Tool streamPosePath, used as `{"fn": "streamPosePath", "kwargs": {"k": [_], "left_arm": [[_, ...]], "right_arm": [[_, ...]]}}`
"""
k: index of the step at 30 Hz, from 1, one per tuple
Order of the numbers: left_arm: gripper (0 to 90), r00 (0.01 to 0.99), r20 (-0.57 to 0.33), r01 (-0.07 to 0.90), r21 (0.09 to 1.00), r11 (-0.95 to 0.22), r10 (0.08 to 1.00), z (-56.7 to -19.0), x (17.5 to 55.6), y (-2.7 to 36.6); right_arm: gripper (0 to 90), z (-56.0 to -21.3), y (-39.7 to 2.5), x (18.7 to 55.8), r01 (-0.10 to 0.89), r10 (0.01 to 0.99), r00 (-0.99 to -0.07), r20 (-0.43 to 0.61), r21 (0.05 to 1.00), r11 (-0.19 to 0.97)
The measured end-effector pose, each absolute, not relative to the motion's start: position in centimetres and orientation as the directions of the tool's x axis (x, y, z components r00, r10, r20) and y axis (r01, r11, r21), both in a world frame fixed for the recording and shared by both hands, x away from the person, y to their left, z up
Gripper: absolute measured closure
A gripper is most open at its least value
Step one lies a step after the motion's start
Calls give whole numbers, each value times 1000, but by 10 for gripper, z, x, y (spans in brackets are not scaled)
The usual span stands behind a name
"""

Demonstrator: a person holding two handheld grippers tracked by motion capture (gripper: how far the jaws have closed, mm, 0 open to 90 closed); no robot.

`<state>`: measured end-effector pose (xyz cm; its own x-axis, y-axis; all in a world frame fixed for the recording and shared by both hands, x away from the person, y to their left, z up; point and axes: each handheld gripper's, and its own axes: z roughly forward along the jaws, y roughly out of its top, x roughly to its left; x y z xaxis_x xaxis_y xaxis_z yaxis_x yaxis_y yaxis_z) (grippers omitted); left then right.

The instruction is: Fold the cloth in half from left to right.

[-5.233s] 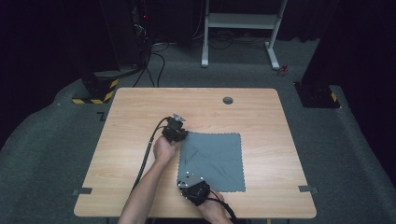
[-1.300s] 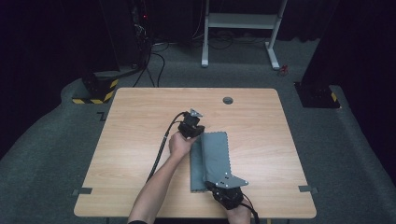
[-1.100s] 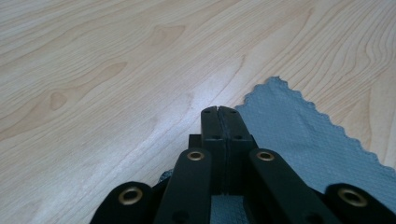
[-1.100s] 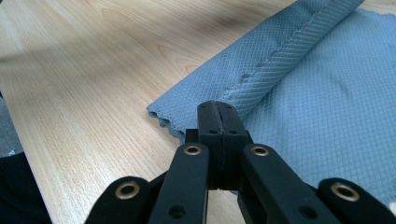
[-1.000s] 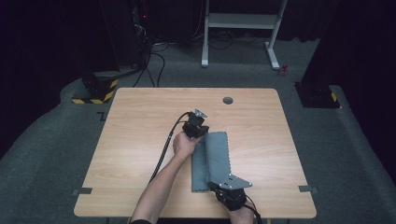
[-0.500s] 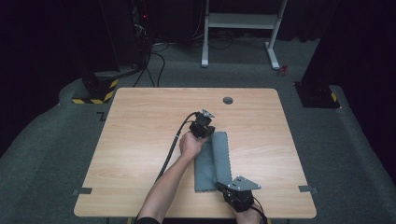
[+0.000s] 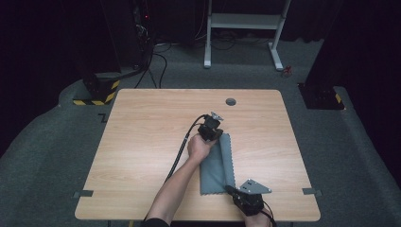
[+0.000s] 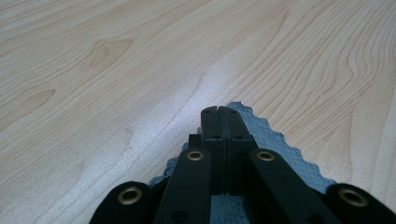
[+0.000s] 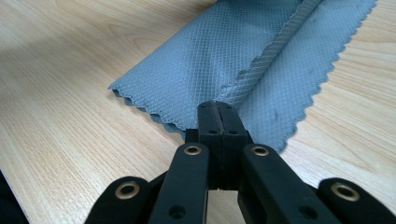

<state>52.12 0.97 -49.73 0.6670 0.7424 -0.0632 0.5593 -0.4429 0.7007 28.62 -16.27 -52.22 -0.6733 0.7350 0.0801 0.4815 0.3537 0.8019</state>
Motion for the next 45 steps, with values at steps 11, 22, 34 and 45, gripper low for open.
{"fn": "streamPosePath", "kwargs": {"k": [11, 22, 34, 45], "left_arm": [[894, 678, -54, 544, 707, -451, 733, -500, 522, 1], [888, 678, -49, 547, 701, -459, 733, -504, 523, -8], [885, 682, -35, 540, 698, -471, 730, -507, 524, -17], [630, 674, -51, 545, 707, -450, 737, -502, 524, -13]], "right_arm": [[900, -524, -171, 285, 500, 754, -651, 85, 796, 342], [900, -528, -174, 287, 526, 765, -636, 100, 781, 336], [898, -527, -177, 287, 540, 774, -626, 95, 769, 342], [821, -526, -182, 289, 558, 787, -608, 103, 761, 331]]}}
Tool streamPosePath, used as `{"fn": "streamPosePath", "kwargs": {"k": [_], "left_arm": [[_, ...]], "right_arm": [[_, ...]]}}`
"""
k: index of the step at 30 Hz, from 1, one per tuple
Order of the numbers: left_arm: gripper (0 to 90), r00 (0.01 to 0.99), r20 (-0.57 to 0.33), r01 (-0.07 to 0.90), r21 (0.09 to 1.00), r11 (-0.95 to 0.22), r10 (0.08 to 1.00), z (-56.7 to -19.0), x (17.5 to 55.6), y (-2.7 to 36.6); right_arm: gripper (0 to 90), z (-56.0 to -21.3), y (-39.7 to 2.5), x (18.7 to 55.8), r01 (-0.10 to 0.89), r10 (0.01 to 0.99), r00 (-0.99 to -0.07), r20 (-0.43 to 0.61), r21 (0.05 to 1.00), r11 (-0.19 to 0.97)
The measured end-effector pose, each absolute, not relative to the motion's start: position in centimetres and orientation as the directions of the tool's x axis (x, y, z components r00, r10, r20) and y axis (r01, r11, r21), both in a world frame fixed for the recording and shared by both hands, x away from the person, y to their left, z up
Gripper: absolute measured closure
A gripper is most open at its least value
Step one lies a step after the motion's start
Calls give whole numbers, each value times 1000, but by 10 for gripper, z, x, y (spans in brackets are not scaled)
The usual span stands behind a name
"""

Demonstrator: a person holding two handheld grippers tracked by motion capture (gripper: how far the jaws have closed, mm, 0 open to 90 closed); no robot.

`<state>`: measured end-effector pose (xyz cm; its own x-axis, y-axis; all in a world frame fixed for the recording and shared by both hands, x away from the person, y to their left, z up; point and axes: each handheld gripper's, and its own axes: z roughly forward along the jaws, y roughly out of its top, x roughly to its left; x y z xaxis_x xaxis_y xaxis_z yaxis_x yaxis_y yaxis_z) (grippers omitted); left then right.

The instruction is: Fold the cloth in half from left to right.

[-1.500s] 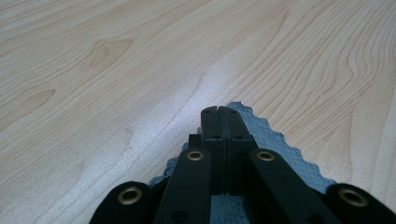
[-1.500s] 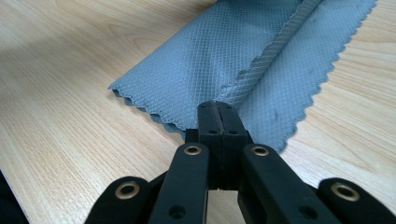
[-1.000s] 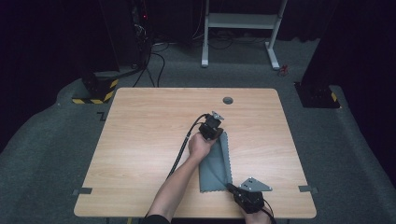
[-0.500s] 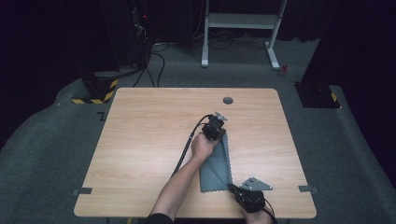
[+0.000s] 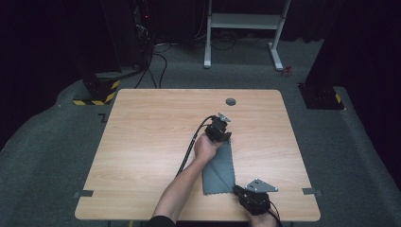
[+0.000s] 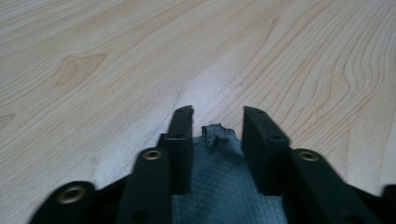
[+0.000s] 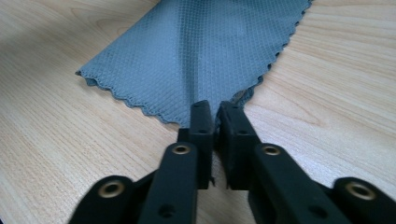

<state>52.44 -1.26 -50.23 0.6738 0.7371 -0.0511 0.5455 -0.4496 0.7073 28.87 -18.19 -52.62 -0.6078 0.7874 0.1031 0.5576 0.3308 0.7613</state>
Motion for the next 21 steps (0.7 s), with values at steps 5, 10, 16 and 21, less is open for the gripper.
{"fn": "streamPosePath", "kwargs": {"k": [5, 10, 16, 21], "left_arm": [[519, 670, -49, 527, 734, -428, 741, -487, 515, 1], [461, 662, -51, 520, 749, -410, 747, -476, 497, 22], [439, 667, -38, 512, 749, -421, 744, -477, 460, 48], [424, 676, -46, 520, 738, -431, 735, -482, 429, 60]], "right_arm": [[775, -521, -189, 292, 558, 797, -596, 99, 765, 321], [769, -510, -193, 308, 540, 795, -602, 79, 773, 332], [788, -505, -188, 342, 527, 775, -629, 61, 766, 367], [812, -507, -173, 363, 517, 750, -660, 38, 747, 418]]}}
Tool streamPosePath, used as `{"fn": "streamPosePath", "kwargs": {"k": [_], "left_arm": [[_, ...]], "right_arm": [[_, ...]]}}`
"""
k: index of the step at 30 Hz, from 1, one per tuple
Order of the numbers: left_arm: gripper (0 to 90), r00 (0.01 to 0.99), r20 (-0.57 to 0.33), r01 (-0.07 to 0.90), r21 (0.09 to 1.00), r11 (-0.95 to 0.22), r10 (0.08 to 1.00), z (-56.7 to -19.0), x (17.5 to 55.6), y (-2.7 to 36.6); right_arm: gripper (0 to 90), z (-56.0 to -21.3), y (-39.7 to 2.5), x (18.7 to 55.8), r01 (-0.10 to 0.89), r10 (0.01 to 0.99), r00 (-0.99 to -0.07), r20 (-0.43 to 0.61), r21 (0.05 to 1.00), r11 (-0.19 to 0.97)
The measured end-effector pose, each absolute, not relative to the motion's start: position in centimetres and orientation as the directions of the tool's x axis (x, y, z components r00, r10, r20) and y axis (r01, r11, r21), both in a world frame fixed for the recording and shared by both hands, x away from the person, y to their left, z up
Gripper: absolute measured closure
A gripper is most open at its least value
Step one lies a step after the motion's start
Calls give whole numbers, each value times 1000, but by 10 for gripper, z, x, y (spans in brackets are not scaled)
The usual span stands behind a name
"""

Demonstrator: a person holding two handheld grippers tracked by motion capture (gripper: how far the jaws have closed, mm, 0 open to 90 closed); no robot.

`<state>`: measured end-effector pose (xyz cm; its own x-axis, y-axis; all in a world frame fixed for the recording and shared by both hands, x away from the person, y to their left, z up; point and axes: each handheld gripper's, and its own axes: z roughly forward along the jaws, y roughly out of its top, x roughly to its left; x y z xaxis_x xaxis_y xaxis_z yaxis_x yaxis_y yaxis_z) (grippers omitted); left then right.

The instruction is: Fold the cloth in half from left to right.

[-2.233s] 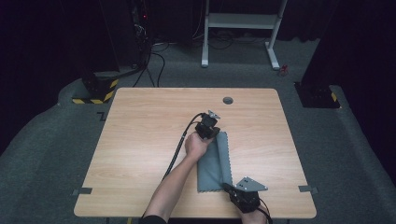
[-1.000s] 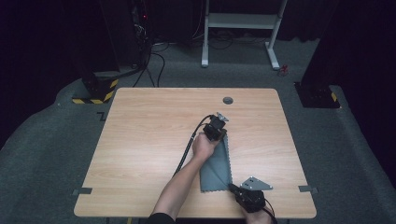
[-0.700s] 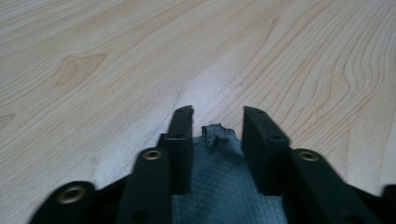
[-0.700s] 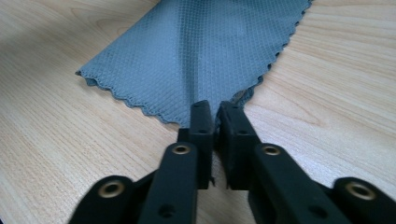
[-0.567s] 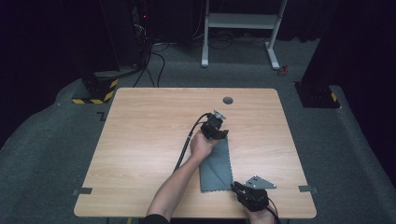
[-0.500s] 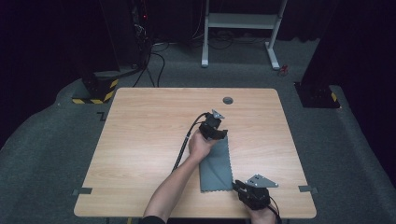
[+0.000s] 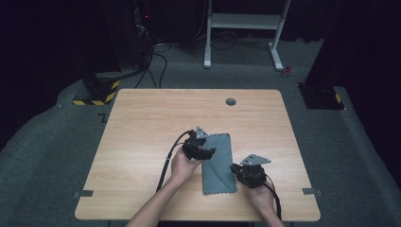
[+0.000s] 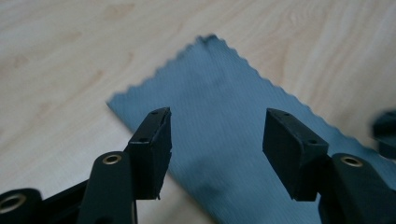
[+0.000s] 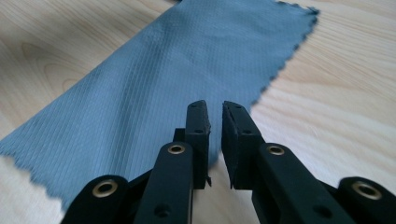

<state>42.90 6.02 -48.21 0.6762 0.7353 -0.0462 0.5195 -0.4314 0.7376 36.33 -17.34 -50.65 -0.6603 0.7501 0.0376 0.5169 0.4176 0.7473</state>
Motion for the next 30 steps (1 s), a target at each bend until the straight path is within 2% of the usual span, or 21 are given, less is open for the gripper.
{"fn": "streamPosePath", "kwargs": {"k": [8, 14, 16, 21, 27, 30], "left_arm": [[384, 683, -47, 535, 710, -457, 729, -499, 389, 63], [382, 681, -6, 533, 690, -490, 732, -507, 372, 68], [384, 683, 33, 528, 669, -524, 730, -512, 367, 70], [396, 679, 63, 503, 686, -526, 731, -514, 354, 80], [400, 691, 19, 499, 711, -496, 722, -512, 342, 86], [394, 709, -6, 484, 731, -480, 705, -509, 334, 80]], "right_arm": [[829, -514, -157, 381, 514, 730, -682, 29, 730, 451], [830, -518, -157, 386, 515, 726, -687, 13, 713, 475], [830, -518, -158, 387, 514, 726, -687, 8, 712, 478], [823, -519, -160, 386, 492, 721, -693, -16, 720, 490], [762, -517, -160, 385, 499, 732, -680, -27, 715, 490], [759, -513, -165, 375, 487, 724, -690, -8, 735, 472]]}}
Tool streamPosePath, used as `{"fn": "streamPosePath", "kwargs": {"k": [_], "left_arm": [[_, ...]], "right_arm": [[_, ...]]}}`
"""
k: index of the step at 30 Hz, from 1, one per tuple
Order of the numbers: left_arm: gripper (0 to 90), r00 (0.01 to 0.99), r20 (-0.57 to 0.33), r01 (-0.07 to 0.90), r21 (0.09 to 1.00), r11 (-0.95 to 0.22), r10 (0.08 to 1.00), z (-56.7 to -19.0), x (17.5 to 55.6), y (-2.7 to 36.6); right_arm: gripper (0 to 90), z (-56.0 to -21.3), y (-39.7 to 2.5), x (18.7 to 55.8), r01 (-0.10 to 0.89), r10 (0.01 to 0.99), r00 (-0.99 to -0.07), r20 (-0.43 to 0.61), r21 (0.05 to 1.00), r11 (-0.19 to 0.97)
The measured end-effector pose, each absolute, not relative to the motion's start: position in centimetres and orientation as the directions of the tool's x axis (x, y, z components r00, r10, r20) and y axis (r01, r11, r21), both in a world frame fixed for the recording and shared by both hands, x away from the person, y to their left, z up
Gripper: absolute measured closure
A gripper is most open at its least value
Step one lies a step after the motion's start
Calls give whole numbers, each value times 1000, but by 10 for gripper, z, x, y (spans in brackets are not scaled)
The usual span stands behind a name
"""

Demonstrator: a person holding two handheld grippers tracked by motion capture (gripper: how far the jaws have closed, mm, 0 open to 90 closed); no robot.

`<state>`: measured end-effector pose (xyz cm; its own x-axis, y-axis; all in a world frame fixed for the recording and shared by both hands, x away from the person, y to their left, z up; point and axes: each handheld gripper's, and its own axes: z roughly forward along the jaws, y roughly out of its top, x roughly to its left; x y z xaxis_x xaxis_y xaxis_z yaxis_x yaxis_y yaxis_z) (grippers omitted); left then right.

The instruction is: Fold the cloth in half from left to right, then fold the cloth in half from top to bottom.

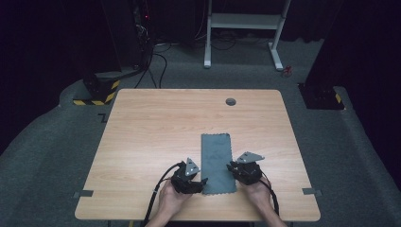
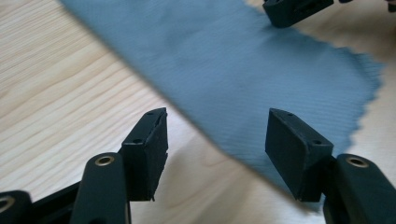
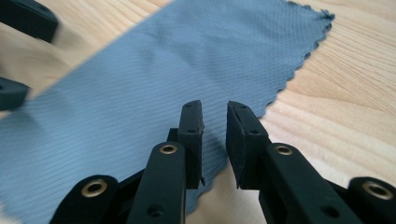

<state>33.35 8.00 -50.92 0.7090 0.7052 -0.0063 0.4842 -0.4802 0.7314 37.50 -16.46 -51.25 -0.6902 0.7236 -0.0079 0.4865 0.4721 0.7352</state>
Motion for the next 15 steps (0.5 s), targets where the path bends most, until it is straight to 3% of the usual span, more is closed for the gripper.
{"fn": "streamPosePath", "kwargs": {"k": [5, 15], "left_arm": [[390, 726, 26, 468, 714, -521, 688, -518, 324, 73], [392, 696, 2, 465, 761, -453, 718, -526, 312, 84]], "right_arm": [[741, -510, -173, 348, 466, 696, -718, 20, 757, 459], [602, -523, -182, 328, 462, 692, -722, -3, 742, 486]]}}
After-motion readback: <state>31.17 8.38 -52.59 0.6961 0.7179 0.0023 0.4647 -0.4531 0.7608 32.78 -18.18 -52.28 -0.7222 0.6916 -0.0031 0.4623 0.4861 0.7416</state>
